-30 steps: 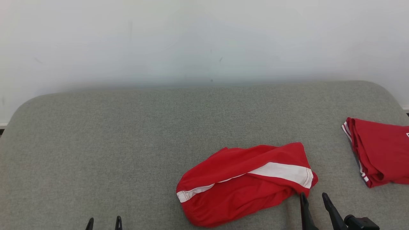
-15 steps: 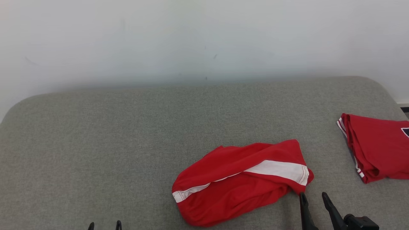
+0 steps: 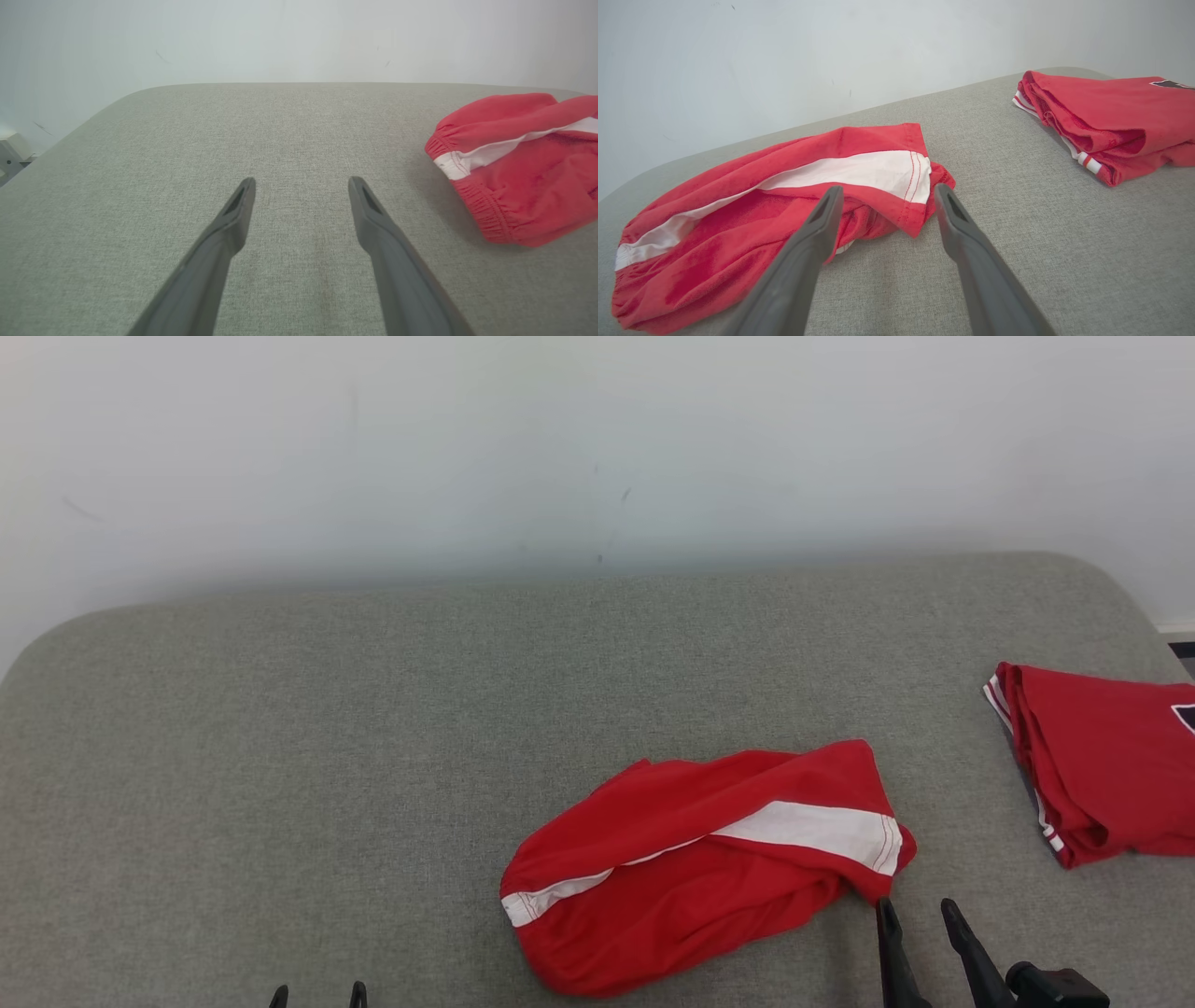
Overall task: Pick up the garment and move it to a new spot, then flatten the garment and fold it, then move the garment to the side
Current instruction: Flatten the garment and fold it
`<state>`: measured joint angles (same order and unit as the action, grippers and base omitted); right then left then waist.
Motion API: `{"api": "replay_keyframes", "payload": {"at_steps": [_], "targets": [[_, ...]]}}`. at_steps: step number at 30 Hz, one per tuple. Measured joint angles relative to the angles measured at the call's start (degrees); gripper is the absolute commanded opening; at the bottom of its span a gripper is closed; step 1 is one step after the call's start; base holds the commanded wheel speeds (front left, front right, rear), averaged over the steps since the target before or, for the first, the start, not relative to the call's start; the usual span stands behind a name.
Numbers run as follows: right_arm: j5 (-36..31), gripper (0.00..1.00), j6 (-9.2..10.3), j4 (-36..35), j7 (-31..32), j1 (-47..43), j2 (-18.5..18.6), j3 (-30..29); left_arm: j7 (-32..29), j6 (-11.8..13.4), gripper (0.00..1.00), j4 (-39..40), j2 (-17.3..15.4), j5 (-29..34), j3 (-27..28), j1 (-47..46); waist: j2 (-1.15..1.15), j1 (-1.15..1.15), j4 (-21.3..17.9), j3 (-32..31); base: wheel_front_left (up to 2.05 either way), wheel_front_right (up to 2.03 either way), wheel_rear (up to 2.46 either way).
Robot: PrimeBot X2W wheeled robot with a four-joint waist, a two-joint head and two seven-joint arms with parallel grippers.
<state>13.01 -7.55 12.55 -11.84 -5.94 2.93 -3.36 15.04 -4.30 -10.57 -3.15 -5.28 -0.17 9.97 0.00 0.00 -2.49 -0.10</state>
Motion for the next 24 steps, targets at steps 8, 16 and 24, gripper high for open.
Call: {"api": "replay_keyframes", "payload": {"at_steps": [8,16,24], "targets": [[0.01,1.0,0.0,-0.18,0.22,0.42,-0.01,-0.82,0.0,-0.75,1.0,-2.4,0.09,-1.0,-0.87,-1.05,0.0,0.0,0.17,-0.01,0.0,0.0,0.0],[-1.37,1.0,0.0,-2.11,1.58,1.9,0.01,-2.88,-3.5,-2.79,1.0,-11.94,0.2,-9.34,-7.7,-9.64,0.0,0.0,0.27,-0.17,0.0,0.0,0.0],[-1.26,1.0,0.0,-2.04,1.72,2.43,0.0,-1.35,-9.67,-3.13,1.0,-19.13,0.24,-17.0,-15.69,-19.57,0.0,0.0,-1.22,0.23,0.0,0.0,0.0]]}}
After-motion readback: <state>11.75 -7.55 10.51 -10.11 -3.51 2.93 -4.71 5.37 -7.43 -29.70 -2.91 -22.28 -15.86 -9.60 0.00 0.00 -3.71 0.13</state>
